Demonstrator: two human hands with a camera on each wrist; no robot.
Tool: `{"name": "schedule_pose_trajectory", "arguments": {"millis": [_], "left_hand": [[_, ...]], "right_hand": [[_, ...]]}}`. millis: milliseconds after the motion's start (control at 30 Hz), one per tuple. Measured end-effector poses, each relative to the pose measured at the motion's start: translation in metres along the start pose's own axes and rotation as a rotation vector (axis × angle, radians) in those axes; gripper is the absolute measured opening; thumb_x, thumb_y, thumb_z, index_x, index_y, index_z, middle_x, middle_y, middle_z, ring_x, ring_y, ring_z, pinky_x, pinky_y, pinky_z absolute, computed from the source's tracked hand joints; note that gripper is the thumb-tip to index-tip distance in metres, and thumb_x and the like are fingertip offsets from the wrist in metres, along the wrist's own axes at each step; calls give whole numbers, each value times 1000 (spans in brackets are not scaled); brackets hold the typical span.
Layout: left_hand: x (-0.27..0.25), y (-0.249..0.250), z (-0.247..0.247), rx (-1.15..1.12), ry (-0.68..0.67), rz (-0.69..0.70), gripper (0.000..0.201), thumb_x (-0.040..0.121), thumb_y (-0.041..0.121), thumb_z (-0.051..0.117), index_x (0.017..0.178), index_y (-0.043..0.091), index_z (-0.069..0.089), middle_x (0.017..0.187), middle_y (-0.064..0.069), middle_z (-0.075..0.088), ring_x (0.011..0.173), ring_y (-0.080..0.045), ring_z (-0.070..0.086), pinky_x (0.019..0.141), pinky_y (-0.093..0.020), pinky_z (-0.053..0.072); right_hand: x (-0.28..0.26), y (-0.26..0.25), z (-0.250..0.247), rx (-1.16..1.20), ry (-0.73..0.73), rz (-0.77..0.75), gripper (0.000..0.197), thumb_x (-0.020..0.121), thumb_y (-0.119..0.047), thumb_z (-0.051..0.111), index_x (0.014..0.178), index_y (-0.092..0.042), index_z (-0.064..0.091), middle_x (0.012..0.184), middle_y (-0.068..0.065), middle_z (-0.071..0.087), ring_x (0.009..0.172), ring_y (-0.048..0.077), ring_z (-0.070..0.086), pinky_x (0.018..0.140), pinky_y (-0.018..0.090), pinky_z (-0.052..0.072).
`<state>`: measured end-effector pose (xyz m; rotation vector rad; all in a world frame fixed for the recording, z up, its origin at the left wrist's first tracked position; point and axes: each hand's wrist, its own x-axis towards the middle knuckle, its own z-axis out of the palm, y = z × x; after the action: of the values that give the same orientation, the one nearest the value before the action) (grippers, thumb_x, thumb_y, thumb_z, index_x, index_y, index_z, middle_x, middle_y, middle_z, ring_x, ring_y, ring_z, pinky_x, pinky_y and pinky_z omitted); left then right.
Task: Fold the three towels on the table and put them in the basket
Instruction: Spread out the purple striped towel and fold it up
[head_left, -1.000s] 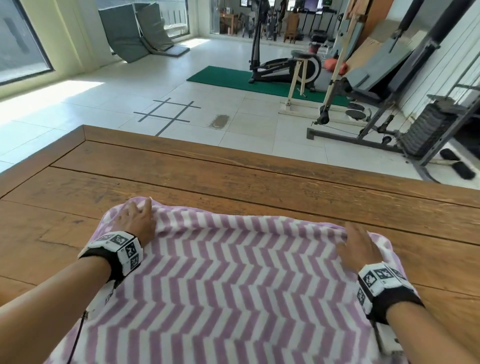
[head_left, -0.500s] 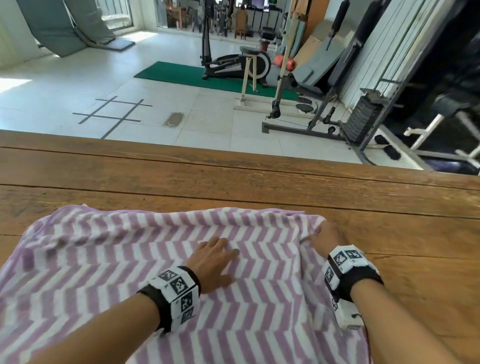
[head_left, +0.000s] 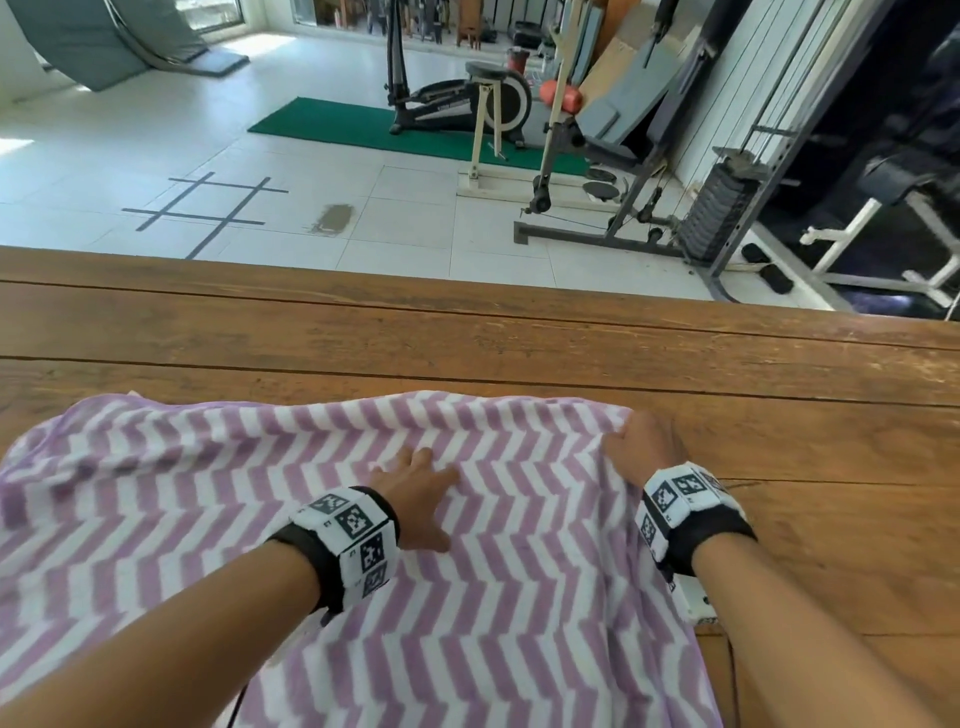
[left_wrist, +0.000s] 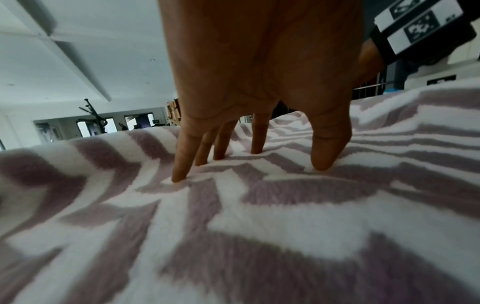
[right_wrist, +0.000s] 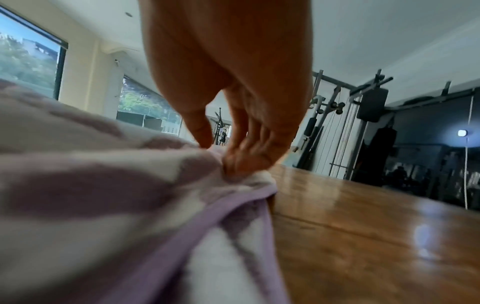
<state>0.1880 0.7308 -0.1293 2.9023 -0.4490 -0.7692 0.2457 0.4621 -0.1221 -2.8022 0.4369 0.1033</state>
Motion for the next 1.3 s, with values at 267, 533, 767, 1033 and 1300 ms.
{"name": "schedule_pose_trajectory", "arguments": {"millis": [267,533,767,1033,1300], "left_hand": [[6,7,5,6,-18,-73,81,76,50,68,142,29,27,145,-6,21,137,-28,20,106,-53,36],[7,9,10,10,-3,-90,80,76,52,67,141,29,28,149,-8,15,142,-30,10,108,-57,30],[8,5,11,0,13,-80,79,73,56,67,139,32,29,145,-5,20,138,-28,18,108,-57,31],[5,8,10,2,31,-82,68,77,50,67,134,30,36,142,-4,25,136,-27,22,105,-53,36],[-9,4,-7,60,315,78,19,92,16,48,90,16,67,104,0,61,102,-19,53,87,-30,47]], "right_hand": [[1,-1,20,89,-44,152,38,91,-17,54,125,0,54,131,20,52,119,36,49,91,37,47],[-6,2,1,259,106,48,20,89,-10,47,69,-10,43,69,4,42,79,27,45,53,29,34],[-12,10,-8,380,-44,150,37,92,-17,47,61,-18,27,55,-2,34,46,13,31,44,24,25],[-23,31,-4,829,-82,383,35,82,-39,68,65,-11,55,69,8,60,66,19,55,63,28,43],[-29,32,-11,613,228,199,13,84,2,54,78,-7,62,80,5,63,74,20,58,61,23,43]]}}
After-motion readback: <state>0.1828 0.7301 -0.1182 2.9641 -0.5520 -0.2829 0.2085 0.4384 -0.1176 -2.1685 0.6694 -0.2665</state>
